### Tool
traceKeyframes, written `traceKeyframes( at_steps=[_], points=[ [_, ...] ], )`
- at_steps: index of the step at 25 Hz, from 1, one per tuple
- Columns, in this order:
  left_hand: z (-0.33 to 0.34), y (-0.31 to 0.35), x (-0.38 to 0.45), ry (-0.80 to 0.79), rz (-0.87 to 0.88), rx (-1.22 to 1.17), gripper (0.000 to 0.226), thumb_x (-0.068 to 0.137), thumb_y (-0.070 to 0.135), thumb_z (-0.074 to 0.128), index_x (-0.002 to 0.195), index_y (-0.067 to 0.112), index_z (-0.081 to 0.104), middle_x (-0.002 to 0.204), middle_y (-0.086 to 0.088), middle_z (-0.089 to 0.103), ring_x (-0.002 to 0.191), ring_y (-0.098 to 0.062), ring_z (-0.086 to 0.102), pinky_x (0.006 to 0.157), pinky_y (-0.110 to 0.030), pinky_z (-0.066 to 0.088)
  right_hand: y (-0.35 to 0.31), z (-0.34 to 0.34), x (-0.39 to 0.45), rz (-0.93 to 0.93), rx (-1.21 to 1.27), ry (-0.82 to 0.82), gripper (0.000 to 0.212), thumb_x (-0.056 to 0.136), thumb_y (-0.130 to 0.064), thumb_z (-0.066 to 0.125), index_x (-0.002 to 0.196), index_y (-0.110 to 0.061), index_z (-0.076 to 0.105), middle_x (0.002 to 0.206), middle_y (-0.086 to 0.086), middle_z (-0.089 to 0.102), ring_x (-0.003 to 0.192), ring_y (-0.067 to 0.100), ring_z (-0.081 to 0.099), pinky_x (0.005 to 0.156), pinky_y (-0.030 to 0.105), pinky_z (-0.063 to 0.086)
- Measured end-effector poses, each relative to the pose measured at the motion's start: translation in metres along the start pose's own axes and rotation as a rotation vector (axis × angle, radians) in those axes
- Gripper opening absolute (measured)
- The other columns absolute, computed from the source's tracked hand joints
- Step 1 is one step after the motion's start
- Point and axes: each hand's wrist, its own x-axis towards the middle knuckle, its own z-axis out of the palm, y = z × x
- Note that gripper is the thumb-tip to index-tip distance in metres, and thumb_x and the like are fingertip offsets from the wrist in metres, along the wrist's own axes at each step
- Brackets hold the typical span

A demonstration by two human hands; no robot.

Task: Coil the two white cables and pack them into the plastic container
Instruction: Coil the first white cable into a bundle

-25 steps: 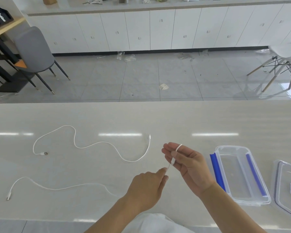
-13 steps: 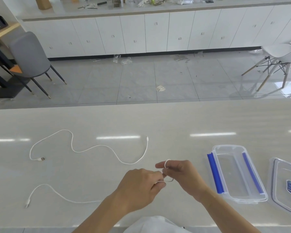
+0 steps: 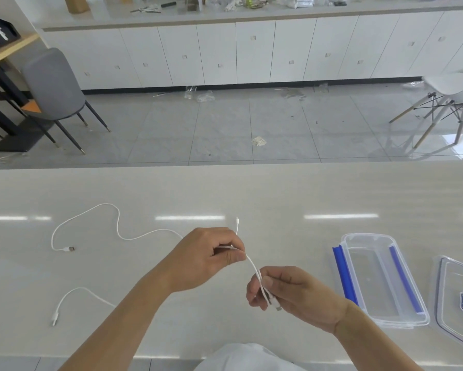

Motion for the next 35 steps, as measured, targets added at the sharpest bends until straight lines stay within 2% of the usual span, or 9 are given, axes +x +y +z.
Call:
traceKeyframes(
  at_steps=[6, 11, 13, 16, 18, 21, 26, 30, 35],
  points=[
    [0.012, -0.005, 0.004, 0.047, -0.025, -0.229, 0.011, 0.092, 0.026, 0.069, 0.081, 0.029, 0.069, 0.076, 0.016, 0.065, 0.069, -0.001, 0.057, 0.067, -0.009, 0.042, -0.014, 0.007, -0.002, -0.054, 0.184, -0.092, 0.017, 0.100, -0.005, 0.054, 0.104, -0.007, 0.070, 0.104, 0.009, 0.073, 0.094, 0.025, 0.067, 0.090, 0.035, 0.053],
    [0.043, -0.011, 0.004, 0.127, -0.085, -0.338, 0.024, 0.099, 0.040, 0.054, 0.079, 0.031, 0.065, 0.076, 0.005, 0.066, 0.072, -0.021, 0.060, 0.069, -0.033, 0.047, -0.022, 0.013, 0.003, -0.153, 0.282, 0.008, 0.016, 0.098, -0.003, 0.054, 0.101, -0.008, 0.069, 0.106, 0.016, 0.074, 0.099, 0.031, 0.071, 0.080, 0.031, 0.056],
    [0.059, -0.012, 0.002, 0.149, -0.100, -0.424, 0.029, 0.102, 0.036, 0.050, 0.076, 0.030, 0.061, 0.067, 0.009, 0.061, 0.063, -0.016, 0.059, 0.064, -0.033, 0.048, -0.024, 0.015, 0.005, -0.181, 0.330, 0.018, 0.014, 0.098, -0.008, 0.054, 0.103, -0.006, 0.066, 0.099, 0.016, 0.074, 0.090, 0.029, 0.071, 0.076, 0.028, 0.055],
    [0.078, -0.010, 0.002, 0.189, -0.119, -0.543, 0.022, 0.099, 0.023, 0.049, 0.084, 0.016, 0.063, 0.066, -0.008, 0.054, 0.058, -0.015, 0.052, 0.061, -0.031, 0.045, -0.023, 0.018, 0.009, -0.235, 0.349, 0.085, 0.021, 0.098, -0.011, 0.053, 0.110, 0.001, 0.066, 0.092, 0.014, 0.073, 0.083, 0.022, 0.069, 0.074, 0.026, 0.055],
    [0.089, -0.009, 0.001, 0.225, -0.116, -0.423, 0.032, 0.095, 0.010, 0.047, 0.082, 0.032, 0.065, 0.067, 0.009, 0.057, 0.060, -0.006, 0.051, 0.062, -0.023, 0.043, -0.023, 0.017, 0.012, -0.262, 0.425, 0.159, 0.028, 0.095, -0.012, 0.058, 0.116, 0.003, 0.068, 0.093, 0.015, 0.073, 0.082, 0.022, 0.070, 0.073, 0.026, 0.056],
    [0.102, -0.003, -0.005, 0.211, -0.155, -0.160, 0.039, 0.099, 0.026, 0.043, 0.072, 0.053, 0.053, 0.053, 0.018, 0.050, 0.048, -0.006, 0.041, 0.052, -0.024, 0.030, -0.026, 0.012, 0.017, -0.292, 0.487, 0.294, 0.024, 0.092, -0.012, 0.062, 0.113, -0.005, 0.072, 0.100, 0.016, 0.075, 0.086, 0.024, 0.073, 0.065, 0.026, 0.056],
    [0.111, 0.003, -0.012, 0.125, -0.189, 0.057, 0.022, 0.104, 0.032, 0.039, 0.095, 0.030, 0.059, 0.053, 0.012, 0.051, 0.050, -0.012, 0.043, 0.058, -0.031, 0.035, -0.020, 0.007, 0.025, -0.334, 0.472, 0.462, 0.021, 0.090, -0.012, 0.062, 0.106, -0.006, 0.075, 0.110, 0.020, 0.076, 0.103, 0.032, 0.074, 0.081, 0.027, 0.060],
    [0.102, 0.009, -0.020, 0.068, -0.185, 0.278, 0.023, 0.103, 0.034, 0.038, 0.106, 0.028, 0.061, 0.077, -0.002, 0.068, 0.071, -0.023, 0.059, 0.065, -0.031, 0.042, -0.009, 0.002, 0.027, -0.319, 0.319, 0.565, 0.022, 0.098, 0.000, 0.055, 0.103, -0.006, 0.076, 0.108, 0.018, 0.077, 0.104, 0.032, 0.073, 0.090, 0.030, 0.060],
    [0.072, 0.017, -0.024, 0.018, -0.139, 0.336, 0.024, 0.098, 0.045, 0.045, 0.093, 0.026, 0.059, 0.054, 0.006, 0.047, 0.062, -0.017, 0.045, 0.063, -0.031, 0.040, -0.006, -0.002, 0.022, -0.178, 0.051, 0.478, 0.022, 0.095, 0.003, 0.058, 0.094, -0.006, 0.078, 0.095, 0.012, 0.080, 0.085, 0.021, 0.074, 0.078, 0.024, 0.058]
  ],
)
